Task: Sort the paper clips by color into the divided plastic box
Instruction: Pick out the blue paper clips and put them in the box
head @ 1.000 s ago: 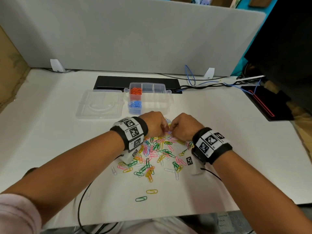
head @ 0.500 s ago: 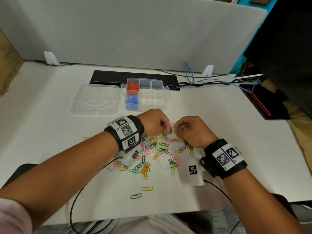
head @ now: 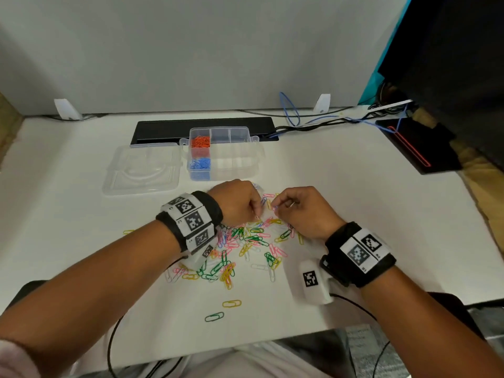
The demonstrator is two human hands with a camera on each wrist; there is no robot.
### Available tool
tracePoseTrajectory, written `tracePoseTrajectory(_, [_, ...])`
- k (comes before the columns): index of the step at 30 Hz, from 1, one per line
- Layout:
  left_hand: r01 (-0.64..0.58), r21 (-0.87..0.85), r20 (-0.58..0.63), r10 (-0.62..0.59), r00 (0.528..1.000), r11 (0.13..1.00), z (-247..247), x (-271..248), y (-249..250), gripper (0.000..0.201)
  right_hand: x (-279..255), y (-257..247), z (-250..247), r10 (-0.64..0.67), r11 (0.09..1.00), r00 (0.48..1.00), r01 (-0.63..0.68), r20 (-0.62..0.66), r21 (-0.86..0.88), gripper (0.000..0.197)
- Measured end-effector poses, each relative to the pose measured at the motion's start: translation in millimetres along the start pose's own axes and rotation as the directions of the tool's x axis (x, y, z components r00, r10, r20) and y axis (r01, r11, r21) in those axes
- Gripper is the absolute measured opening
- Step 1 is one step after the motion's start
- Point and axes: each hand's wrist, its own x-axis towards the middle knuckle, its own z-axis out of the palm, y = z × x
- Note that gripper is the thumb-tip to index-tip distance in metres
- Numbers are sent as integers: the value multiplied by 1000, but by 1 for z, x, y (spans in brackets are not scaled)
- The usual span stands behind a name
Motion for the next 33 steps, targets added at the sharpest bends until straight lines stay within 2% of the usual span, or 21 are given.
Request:
tracePoseTrajectory(5, [-15,-243,-151,-23,988,970,3,-27,-15,13,-3,-6,13,-15,1000,999,15,40,-11,21])
tracePoseTrajectory(10, [-10,-458,-144,-64,988,889,11,-42,-29,10,-1,-11,26,-31,994,993,44,116,-105,21])
tracePoseTrajectory(16, [19,-479,-155,-106,982,877,21,-41,-33,11,1,-21,28,69,943,979,-2,190,-332,30])
tracePoseTrajectory(22, [41,-505,-65,-86,994,862,26,-40,-23,12,1,-22,29,50,899,987,23,155,-438,15])
tracePoseTrajectory(28, [74,-536,-76,-136,988,841,26,-40,-22,12,2,-19,29,53,899,985,26,167,-437,23])
tracePoseTrajectory(31, [83,-592,-108,-181,978,802,27,-39,-22,13,3,-15,26,52,954,983,4,177,-300,25])
tracePoseTrajectory(33, [84,-664,-130,-225,966,743,27,-39,-20,11,3,-14,24,46,979,986,-12,160,-204,26])
